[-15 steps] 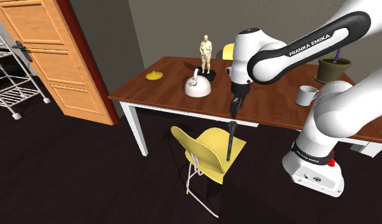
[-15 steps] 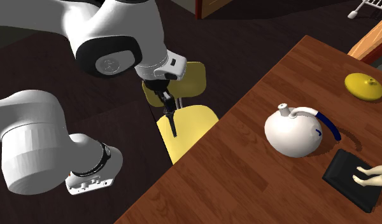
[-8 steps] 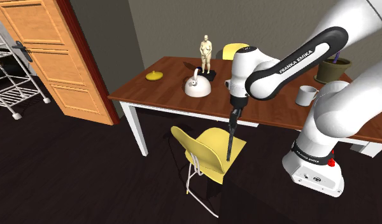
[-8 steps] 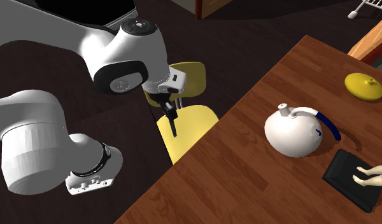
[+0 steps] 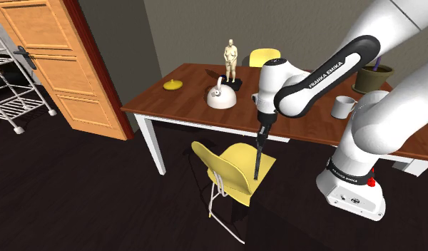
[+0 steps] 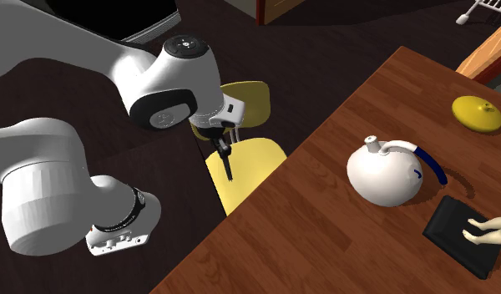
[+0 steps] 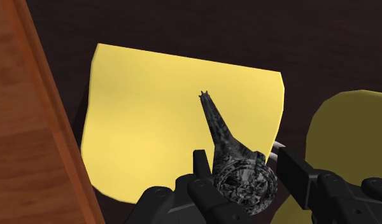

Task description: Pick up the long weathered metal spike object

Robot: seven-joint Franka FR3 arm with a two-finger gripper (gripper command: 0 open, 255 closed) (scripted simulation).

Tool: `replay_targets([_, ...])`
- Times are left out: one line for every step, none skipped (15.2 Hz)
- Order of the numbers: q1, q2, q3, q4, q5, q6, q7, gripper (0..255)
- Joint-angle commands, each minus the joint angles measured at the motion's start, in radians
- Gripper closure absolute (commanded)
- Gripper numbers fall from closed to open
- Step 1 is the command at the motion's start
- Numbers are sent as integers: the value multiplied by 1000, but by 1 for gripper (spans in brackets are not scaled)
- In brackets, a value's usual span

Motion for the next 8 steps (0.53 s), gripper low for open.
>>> replay_targets([0,1,0,-1,0,1,0,255])
replay_targets([0,3,0,-1,0,2,0,255])
replay_targets([0,3,0,-1,0,2,0,255])
replay_targets([0,4,1,0,0,3,1,255])
replay_targets([0,5,1,0,0,4,1,255])
replay_targets([2,0,2,2,1,-3,3,255])
replay_targets([3,-18,1,6,2,-25,2,255])
replay_targets([4,-35,-1,11,2,-47,1,255])
